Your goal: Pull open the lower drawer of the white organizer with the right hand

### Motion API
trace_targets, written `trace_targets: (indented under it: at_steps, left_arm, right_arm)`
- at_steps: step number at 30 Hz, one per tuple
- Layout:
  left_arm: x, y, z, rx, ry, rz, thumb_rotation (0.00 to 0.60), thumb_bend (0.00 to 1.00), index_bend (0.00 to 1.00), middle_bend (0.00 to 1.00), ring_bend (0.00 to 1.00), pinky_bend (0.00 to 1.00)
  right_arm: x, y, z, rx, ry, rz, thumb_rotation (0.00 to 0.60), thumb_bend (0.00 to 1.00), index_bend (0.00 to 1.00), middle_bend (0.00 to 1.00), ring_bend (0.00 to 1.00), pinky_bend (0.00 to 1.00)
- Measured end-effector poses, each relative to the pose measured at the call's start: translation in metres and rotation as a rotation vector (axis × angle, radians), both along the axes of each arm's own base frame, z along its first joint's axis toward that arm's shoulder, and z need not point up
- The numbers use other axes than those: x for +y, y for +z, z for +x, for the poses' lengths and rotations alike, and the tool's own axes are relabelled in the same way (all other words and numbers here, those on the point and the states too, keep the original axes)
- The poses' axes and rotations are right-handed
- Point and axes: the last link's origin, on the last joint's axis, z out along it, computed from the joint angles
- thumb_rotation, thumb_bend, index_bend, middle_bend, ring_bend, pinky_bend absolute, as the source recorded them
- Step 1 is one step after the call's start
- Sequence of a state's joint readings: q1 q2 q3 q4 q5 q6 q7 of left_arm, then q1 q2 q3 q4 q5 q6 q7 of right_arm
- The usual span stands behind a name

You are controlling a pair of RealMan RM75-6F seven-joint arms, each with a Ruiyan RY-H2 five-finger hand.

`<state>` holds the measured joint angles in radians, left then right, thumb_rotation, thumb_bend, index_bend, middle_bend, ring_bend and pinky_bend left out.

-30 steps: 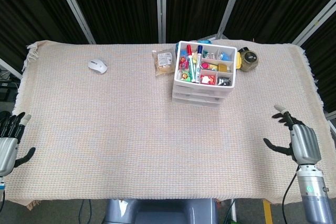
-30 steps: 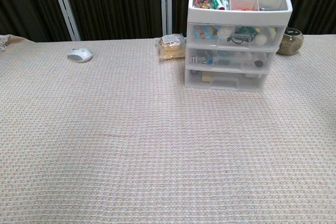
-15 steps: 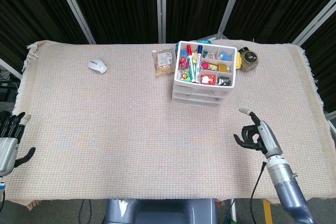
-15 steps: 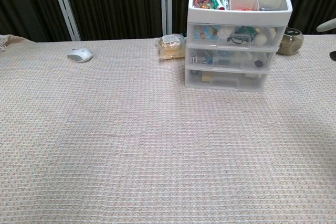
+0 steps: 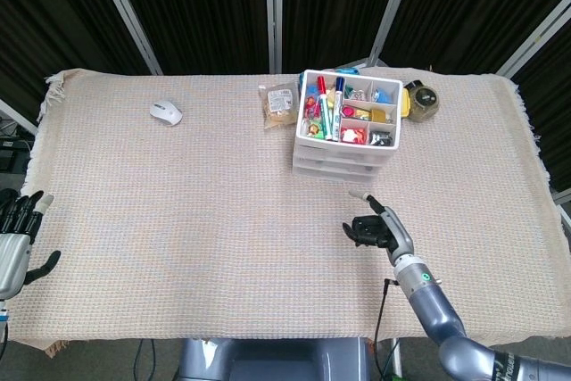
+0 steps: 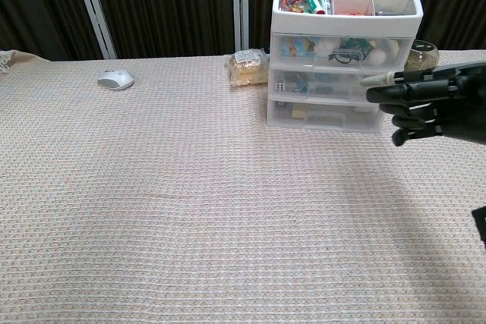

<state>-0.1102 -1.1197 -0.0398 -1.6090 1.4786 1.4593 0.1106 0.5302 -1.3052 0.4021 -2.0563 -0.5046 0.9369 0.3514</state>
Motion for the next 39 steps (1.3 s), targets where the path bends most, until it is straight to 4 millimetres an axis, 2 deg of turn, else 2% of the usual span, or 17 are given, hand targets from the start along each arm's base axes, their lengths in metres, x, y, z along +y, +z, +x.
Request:
trace_targets:
  at_steps: [5, 14, 23, 39]
  left_arm:
    - [0.001, 0.0, 0.0, 0.0, 0.001, -0.002, 0.6, 0.32, 0.0, 0.0, 0.0, 0.0]
    - [0.002, 0.0, 0.001, 0.002, 0.005, -0.005, 0.6, 0.32, 0.0, 0.0, 0.0, 0.0]
    - [0.002, 0.0, 0.0, -0.002, 0.003, -0.008, 0.6, 0.32, 0.0, 0.0, 0.0, 0.0]
    - [0.002, 0.0, 0.0, -0.002, 0.005, -0.009, 0.6, 0.32, 0.0, 0.0, 0.0, 0.0]
  right_arm:
    - [-0.016, -0.017, 0.004, -0.062, -0.063, 0.025, 0.6, 0.32, 0.2, 0.8, 0.84, 0.64]
    - [-0.039, -0.035, 0.003, -0.133, -0.158, 0.036, 0.6, 0.33, 0.22, 0.8, 0.84, 0.64]
    - [-0.052, -0.055, 0.013, -0.289, -0.272, 0.081, 0.6, 0.35, 0.24, 0.8, 0.84, 0.64]
    - [-0.08, -0.065, 0.017, -0.339, -0.312, 0.058, 0.6, 0.36, 0.25, 0.8, 0.84, 0.64]
